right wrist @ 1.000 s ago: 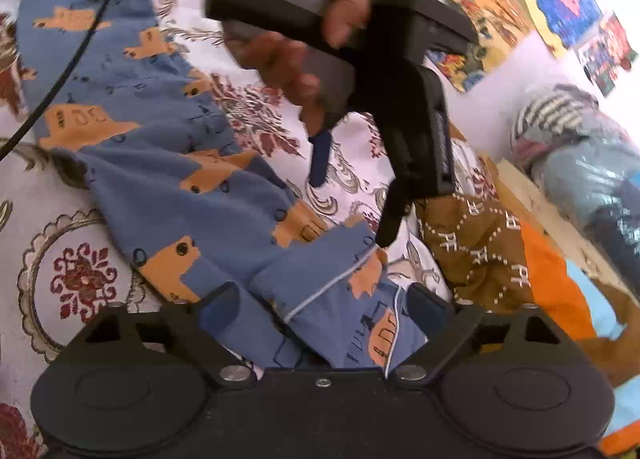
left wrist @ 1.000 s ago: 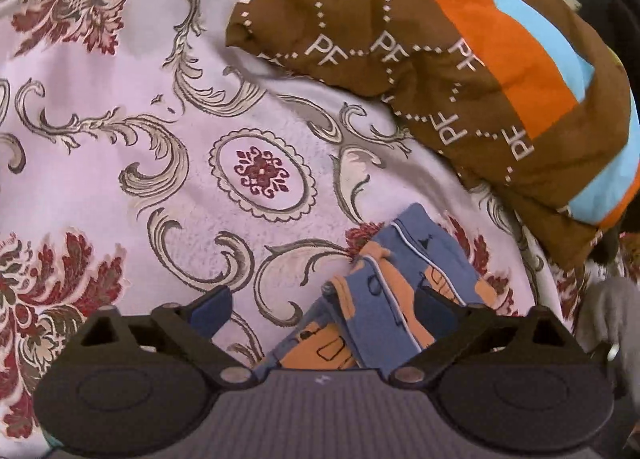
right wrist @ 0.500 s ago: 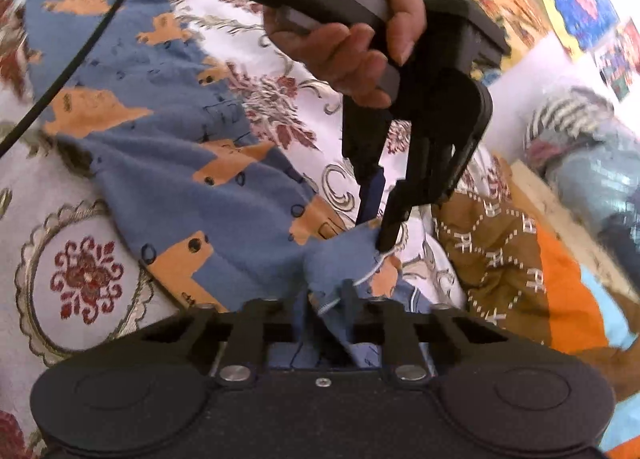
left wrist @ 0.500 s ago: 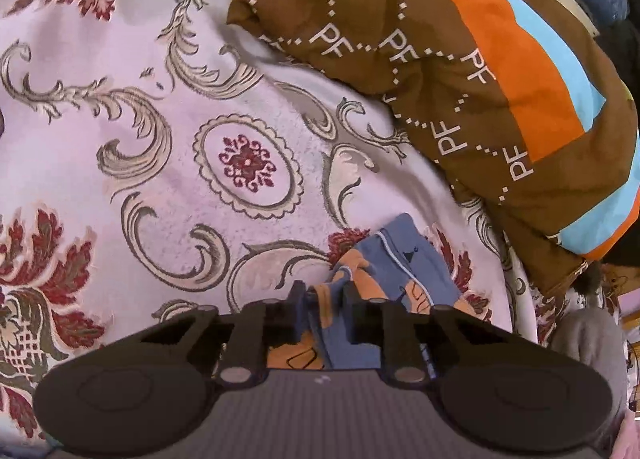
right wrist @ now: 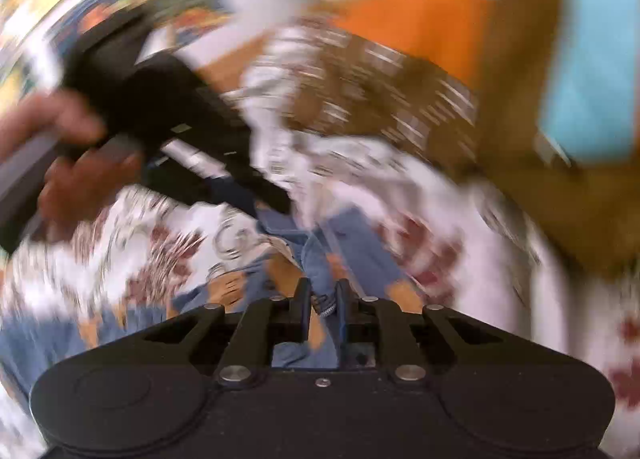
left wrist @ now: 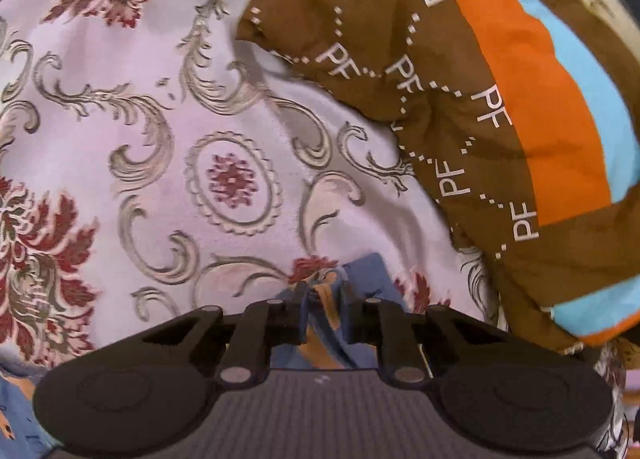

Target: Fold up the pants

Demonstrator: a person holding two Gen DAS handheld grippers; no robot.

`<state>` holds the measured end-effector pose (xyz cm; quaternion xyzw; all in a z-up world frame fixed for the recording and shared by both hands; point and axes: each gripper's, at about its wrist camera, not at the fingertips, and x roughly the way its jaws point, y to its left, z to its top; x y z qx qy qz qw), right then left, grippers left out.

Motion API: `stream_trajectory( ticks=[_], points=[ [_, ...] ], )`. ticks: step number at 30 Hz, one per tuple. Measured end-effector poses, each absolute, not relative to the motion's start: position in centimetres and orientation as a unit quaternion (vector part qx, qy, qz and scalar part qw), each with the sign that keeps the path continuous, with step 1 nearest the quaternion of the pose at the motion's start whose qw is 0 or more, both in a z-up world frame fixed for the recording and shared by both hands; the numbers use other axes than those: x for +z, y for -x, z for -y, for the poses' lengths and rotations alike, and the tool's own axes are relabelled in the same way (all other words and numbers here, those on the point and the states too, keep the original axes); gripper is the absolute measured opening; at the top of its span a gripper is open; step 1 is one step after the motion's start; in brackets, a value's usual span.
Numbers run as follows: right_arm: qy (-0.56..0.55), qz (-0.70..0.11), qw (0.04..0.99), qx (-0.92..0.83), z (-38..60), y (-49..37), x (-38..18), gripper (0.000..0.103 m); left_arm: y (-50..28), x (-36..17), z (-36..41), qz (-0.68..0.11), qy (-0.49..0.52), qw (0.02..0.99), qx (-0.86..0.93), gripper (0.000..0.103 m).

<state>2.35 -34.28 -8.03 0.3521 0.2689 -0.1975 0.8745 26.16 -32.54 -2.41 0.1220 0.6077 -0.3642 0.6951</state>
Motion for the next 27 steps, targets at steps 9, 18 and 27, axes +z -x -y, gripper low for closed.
stream_trajectory(
  ticks=[9, 18, 27],
  points=[
    [-0.450, -0.270, 0.824, -0.215, 36.7, -0.7, -9.9, 0.013, -24.6, -4.2, 38.2, -0.613, -0.162, 0.708, -0.310, 0.022],
    [-0.434, -0.284, 0.823, -0.231, 36.6, -0.5, -9.4, 0.022, -24.4, -3.0, 38.0, -0.581, -0.133, 0.728, -0.340, 0.061],
    [-0.340, -0.261, 0.871, -0.238, 33.6, -0.3, -6.7, 0.102, -24.3, -0.5, 33.3, -0.520, -0.072, 0.767, -0.369, 0.096]
  ],
)
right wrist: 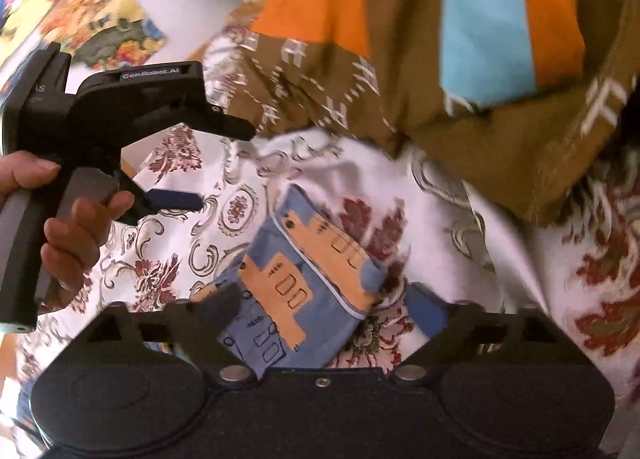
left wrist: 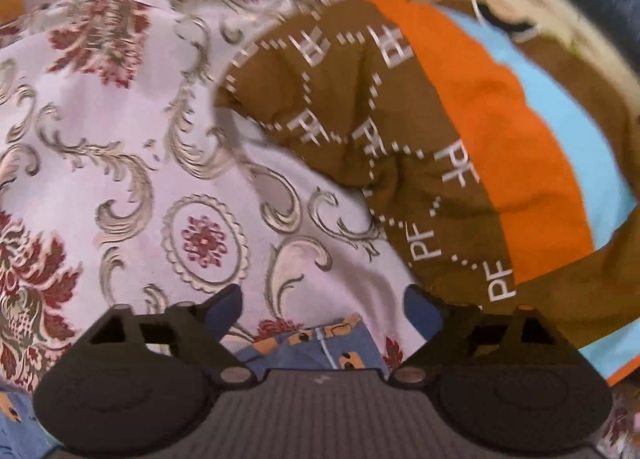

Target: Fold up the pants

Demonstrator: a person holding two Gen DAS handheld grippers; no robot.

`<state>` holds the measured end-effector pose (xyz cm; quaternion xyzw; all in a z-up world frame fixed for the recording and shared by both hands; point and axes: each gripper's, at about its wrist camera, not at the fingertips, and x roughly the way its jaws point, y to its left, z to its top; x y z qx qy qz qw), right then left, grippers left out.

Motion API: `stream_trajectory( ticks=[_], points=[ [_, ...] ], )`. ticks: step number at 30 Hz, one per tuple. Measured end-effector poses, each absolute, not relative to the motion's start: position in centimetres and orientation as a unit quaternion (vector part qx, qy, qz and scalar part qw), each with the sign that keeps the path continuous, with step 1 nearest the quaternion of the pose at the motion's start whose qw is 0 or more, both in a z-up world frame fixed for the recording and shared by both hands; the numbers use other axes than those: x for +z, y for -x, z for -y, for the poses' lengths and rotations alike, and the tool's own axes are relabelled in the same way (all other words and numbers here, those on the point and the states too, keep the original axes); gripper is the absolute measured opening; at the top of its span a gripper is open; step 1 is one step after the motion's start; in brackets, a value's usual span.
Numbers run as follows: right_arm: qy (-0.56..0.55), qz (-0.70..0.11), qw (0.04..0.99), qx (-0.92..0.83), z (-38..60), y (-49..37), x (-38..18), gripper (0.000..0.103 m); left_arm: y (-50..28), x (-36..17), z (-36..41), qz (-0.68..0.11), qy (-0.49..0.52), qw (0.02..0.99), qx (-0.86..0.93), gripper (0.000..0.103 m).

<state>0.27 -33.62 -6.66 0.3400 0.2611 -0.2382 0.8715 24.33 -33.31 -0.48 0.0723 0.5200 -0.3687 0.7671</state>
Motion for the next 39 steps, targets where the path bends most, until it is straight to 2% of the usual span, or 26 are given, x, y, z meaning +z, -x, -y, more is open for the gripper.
stream_trajectory(
  ticks=[4, 9, 12, 21, 26, 32, 34, 39],
  points=[
    [-0.275, -0.252, 0.890, -0.262, 32.1, -0.4, -5.8, 0.102, -24.7, 0.7, 29.3, -0.489, -0.031, 0.798, -0.351, 0.103],
    [-0.195, -0.231, 0.918, -0.256, 30.2, -1.0, -4.9, 0.102, -25.1, 1.7, 22.6, -0.452, -0.020, 0.833, -0.319, 0.103],
    [-0.140, -0.223, 0.935, -0.237, 28.5, -1.4, -4.6, 0.102, -25.2, 2.1, 17.5, -0.434, -0.047, 0.848, -0.301, 0.103],
    [-0.001, -0.249, 0.961, -0.120, 23.0, -4.2, -5.7, 0.102, -25.4, 1.3, 0.5, -0.395, -0.213, 0.863, -0.231, 0.103],
    [0.043, -0.282, 0.958, -0.020, 20.8, -6.9, -5.9, 0.102, -26.1, 1.4, -5.9, -0.389, -0.232, 0.862, -0.228, 0.103],
    [0.045, -0.301, 0.950, 0.068, 20.7, -13.2, -5.1, 0.102, -31.1, 1.2, -5.5, -0.416, -0.196, 0.839, -0.290, 0.103],
    [0.049, -0.332, 0.933, 0.129, 20.7, -16.4, -5.1, 0.102, -33.3, 0.4, -4.1, -0.435, -0.190, 0.822, -0.314, 0.103],
    [0.057, -0.373, 0.888, 0.263, 19.6, -23.1, -6.2, 0.102, -38.0, -2.5, 0.0, -0.493, -0.240, 0.746, -0.378, 0.102]
  ],
)
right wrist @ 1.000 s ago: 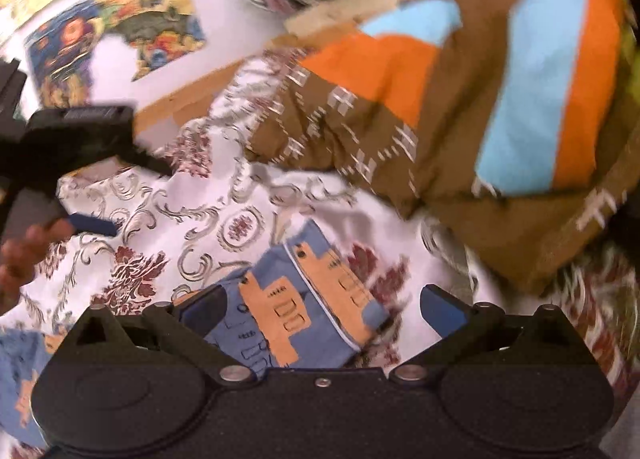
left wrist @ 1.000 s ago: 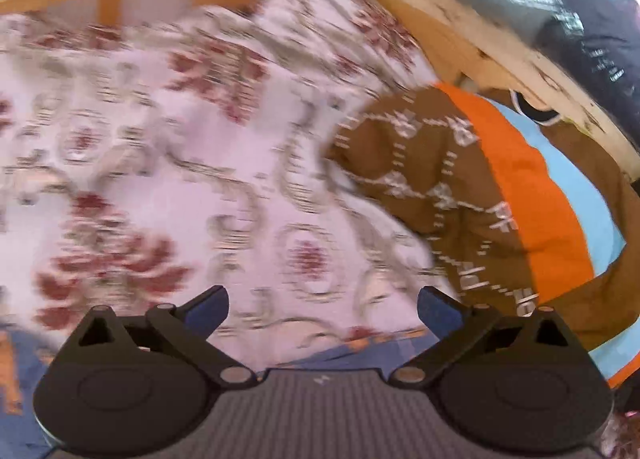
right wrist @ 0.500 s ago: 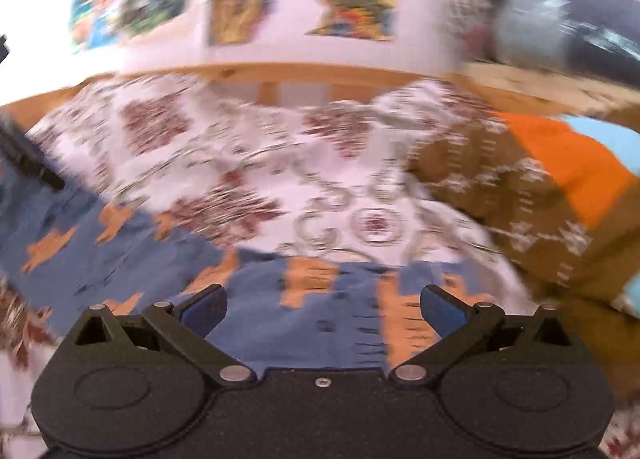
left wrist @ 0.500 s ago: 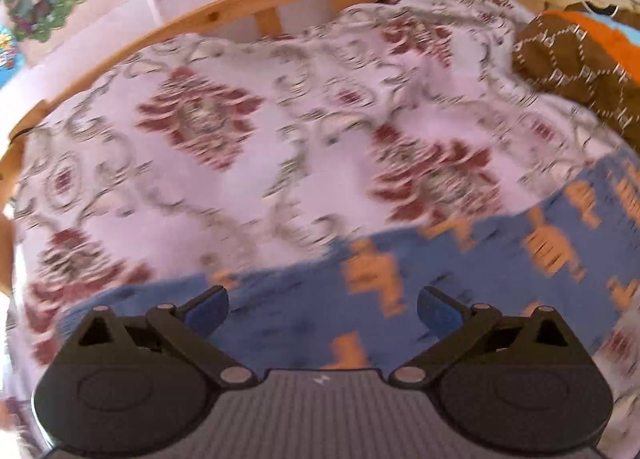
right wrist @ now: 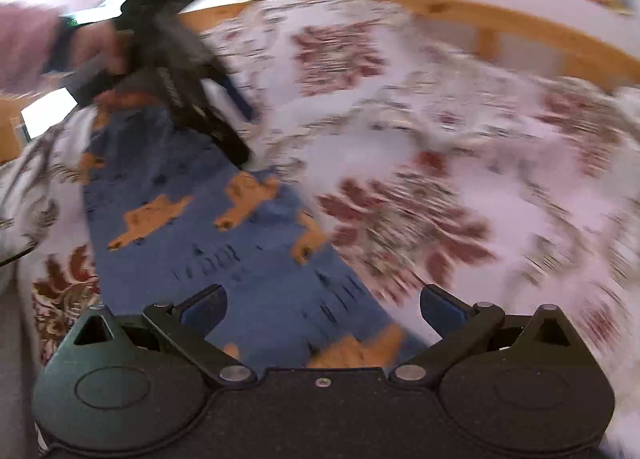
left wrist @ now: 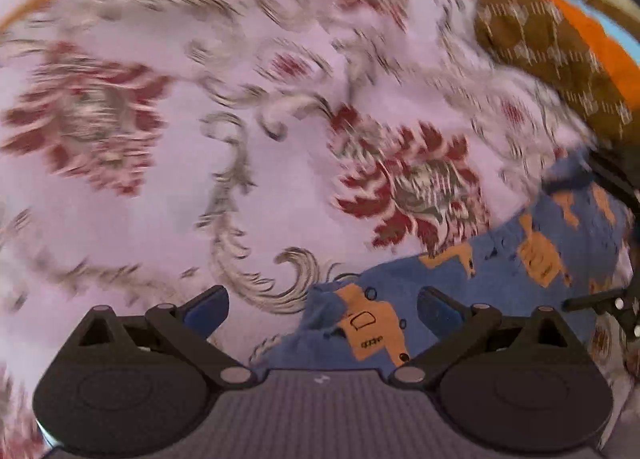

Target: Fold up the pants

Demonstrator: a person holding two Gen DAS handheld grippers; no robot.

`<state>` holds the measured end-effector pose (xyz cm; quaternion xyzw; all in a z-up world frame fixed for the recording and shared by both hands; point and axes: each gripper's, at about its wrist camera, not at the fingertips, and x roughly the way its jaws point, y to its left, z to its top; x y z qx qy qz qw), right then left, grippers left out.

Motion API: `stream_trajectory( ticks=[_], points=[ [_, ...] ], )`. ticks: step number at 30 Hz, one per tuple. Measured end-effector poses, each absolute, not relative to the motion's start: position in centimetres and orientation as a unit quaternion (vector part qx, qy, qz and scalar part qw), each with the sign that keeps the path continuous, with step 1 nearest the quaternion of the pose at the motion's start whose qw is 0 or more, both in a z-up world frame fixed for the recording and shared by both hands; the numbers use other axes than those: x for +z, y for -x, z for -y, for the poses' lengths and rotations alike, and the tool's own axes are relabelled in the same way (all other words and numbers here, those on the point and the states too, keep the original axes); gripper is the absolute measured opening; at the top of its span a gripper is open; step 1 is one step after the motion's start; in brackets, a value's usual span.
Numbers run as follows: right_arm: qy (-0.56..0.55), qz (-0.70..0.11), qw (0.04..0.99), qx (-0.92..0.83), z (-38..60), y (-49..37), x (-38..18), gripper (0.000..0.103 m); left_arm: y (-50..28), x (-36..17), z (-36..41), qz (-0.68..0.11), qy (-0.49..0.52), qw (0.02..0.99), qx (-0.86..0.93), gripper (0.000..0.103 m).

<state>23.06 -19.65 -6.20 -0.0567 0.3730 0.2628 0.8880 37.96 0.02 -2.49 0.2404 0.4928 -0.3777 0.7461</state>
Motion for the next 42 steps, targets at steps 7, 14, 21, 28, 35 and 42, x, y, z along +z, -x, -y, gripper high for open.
stream_trajectory(
  ticks=[7, 14, 21, 28, 35, 42],
  points=[
    [0.006, -0.402, 0.854, 0.330, 19.1, -28.8, -8.0, 0.097, -40.3, -5.4, 1.3, -0.531, -0.293, 0.672, -0.425, 0.068],
    [0.015, -0.427, 0.842, 0.330, 17.9, -30.8, -9.1, 0.029, -41.4, -6.0, 1.5, -0.560, -0.268, 0.654, -0.433, 0.014],
    [0.049, -0.391, 0.877, 0.274, 17.5, -30.7, -8.8, 0.011, -39.0, -3.9, 1.6, -0.485, -0.305, 0.715, -0.401, 0.010],
    [0.081, -0.347, 0.914, 0.192, 17.7, -28.8, -8.6, 0.075, -39.5, -5.4, 1.5, -0.476, -0.305, 0.746, -0.352, 0.039],
    [0.077, -0.308, 0.946, 0.074, 22.3, -18.6, -5.0, 0.102, -37.2, -2.5, -0.1, -0.430, -0.288, 0.795, -0.314, 0.092],
    [-0.006, -0.347, 0.932, -0.101, 28.1, -9.8, -4.2, 0.102, -31.5, -1.8, 2.6, -0.401, -0.238, 0.809, -0.357, 0.103]
  ],
)
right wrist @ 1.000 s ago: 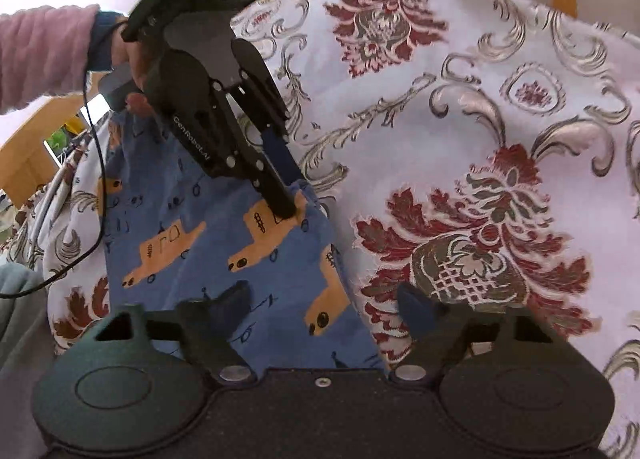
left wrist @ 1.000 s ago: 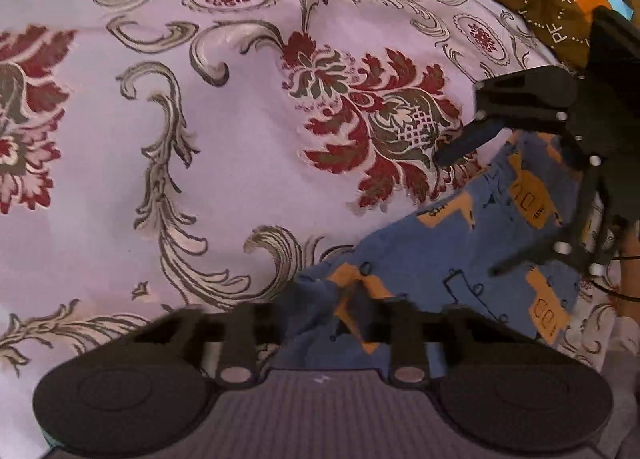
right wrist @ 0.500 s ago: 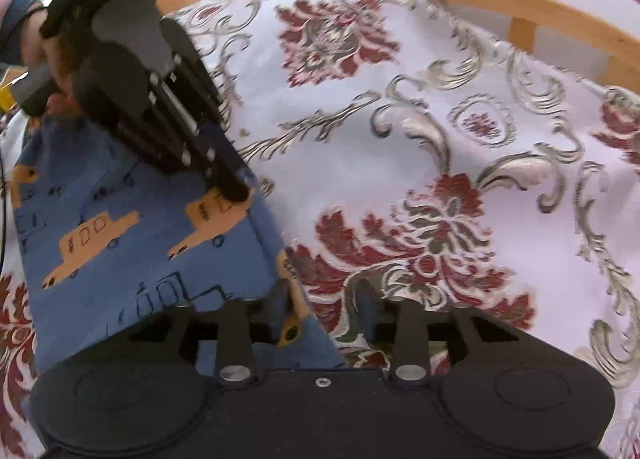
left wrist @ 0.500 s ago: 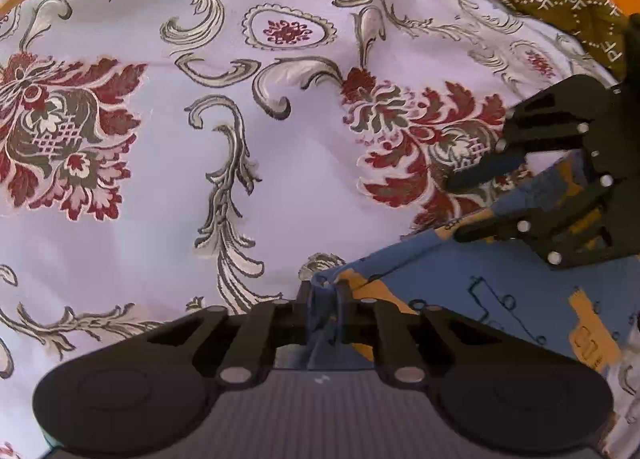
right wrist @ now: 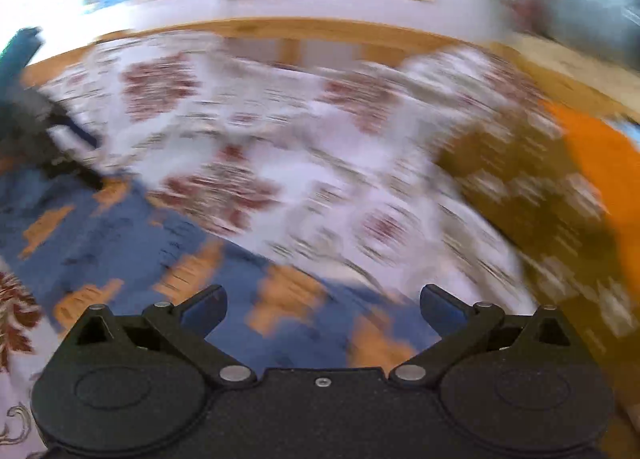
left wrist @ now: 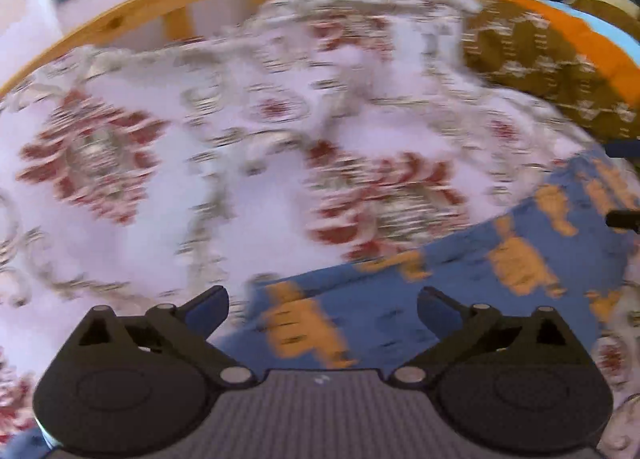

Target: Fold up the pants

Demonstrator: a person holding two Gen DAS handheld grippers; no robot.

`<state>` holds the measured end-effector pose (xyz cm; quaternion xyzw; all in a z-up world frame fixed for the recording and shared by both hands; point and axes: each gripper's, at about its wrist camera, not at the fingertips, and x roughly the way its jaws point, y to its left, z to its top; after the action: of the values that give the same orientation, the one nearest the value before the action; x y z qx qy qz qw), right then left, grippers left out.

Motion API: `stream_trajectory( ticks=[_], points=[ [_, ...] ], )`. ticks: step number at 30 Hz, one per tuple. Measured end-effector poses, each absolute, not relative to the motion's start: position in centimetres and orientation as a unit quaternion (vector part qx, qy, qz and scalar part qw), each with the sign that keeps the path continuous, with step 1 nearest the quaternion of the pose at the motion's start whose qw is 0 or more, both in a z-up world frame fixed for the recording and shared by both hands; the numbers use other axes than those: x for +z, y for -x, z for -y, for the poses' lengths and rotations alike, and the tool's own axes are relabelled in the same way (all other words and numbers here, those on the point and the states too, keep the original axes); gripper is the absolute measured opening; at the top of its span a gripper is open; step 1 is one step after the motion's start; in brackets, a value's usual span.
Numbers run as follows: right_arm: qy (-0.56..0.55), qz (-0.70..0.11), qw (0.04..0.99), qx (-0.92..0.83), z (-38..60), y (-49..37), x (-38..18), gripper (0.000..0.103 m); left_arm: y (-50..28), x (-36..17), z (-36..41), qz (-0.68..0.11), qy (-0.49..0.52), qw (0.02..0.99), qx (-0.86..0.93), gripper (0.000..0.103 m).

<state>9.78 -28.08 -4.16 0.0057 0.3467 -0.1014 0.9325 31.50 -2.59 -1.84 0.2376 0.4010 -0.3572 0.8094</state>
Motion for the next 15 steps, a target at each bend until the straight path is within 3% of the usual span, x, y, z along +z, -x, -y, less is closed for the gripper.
stream_trajectory(
  ticks=[5, 9, 11, 15],
  points=[
    [-0.093, -0.344, 0.916, -0.185, 32.1, -6.1, -5.3, 0.102, -28.3, -2.0, 10.3, -0.386, -0.260, 0.777, -0.423, 0.103],
    [-0.099, -0.356, 0.911, -0.184, 33.7, -5.8, -6.3, 0.102, -26.7, -2.7, 17.6, -0.367, -0.283, 0.750, -0.472, 0.102],
    [-0.106, -0.358, 0.909, -0.184, 34.5, -5.5, -6.5, 0.102, -26.1, -3.6, 21.3, -0.369, -0.300, 0.728, -0.495, 0.095],
    [-0.144, -0.364, 0.903, -0.178, 35.9, -5.4, -6.9, 0.085, -25.5, -6.6, 26.1, -0.387, -0.359, 0.685, -0.502, 0.068]
  ],
)
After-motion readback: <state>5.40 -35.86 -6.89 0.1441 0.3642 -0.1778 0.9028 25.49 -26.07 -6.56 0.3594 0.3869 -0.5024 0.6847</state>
